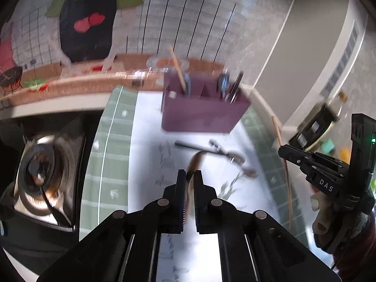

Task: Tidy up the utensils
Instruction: 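Carry the wooden spoon and chopstick up over the purple caddy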

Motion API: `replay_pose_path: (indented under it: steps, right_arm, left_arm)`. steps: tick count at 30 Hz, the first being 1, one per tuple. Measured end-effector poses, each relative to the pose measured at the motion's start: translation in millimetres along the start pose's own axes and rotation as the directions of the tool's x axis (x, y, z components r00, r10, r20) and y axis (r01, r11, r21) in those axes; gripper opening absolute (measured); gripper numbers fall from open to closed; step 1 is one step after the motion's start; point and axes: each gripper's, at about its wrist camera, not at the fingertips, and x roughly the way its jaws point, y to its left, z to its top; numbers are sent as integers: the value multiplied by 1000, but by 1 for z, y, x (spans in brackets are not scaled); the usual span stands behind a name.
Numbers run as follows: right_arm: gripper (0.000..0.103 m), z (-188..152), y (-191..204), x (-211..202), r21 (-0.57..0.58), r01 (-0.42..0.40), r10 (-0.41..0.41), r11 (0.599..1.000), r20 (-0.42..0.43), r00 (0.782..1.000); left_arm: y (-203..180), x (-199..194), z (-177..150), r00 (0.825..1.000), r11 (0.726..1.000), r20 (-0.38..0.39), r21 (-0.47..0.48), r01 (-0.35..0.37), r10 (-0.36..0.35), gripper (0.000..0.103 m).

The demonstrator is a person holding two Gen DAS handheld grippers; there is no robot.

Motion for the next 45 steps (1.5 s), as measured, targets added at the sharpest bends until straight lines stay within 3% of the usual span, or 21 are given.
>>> replay_pose_path:
  steps: [5,8,11,14,17,19,21,24,28,35,37,41,45]
  right_arm:
    - [6,73,12,-53,-46,-38,46,998,180,983]
    - [6,106,16,-78,-68,-57,72,996,249,966]
    - [6,111,15,-75,-83,-39,59,996,246,968]
    - [6,96,7,-50,-78,-14,28,997,183,983]
    - [6,75,-8,-22,-52,4,2,999,101,995]
    - [6,61,-20,-4,-31,8,-6,999,52,999]
    - [6,49,-29,8,-12,8,-8,1000,16,1000]
    - [6,33,-40,21,15,9,-9,1000,-25,1000]
    - [6,17,-47,34,30,15,-14,999,-55,998]
    - [6,3,-54,48,60,20,-16,998,-73,997]
    - [6,0,-53,49,58,27,-23,998,-67,997]
    - [6,-4,-49,50,54,17,-14,998,-57,998]
    - [6,-7,-45,50,36,27,-25,999,-50,998]
  left_arm:
    - [-16,-44,61,988,998,149,55,28,-36,6]
    - [-20,-51,81,984,997,179,82,7,-22,6]
    - [-10,-32,81,991,997,135,73,-24,14,8]
    - [12,11,64,999,999,24,19,-35,34,8]
    - [37,60,37,993,998,-112,-56,-40,33,9]
    - [52,85,18,980,988,-199,-144,-50,21,20]
    - [69,108,0,959,963,-281,-265,-43,-34,47]
    - [83,125,-16,945,925,-320,-374,-68,-60,51]
    - [88,135,-18,947,898,-319,-425,-115,-29,57]
    - [55,157,-12,939,946,-331,-266,-184,89,58]
    - [40,161,-13,937,958,-312,-180,-222,158,58]
    - [19,167,-21,924,959,-280,-35,-282,261,58]
    - [19,169,-22,923,957,-284,-53,-286,260,59]
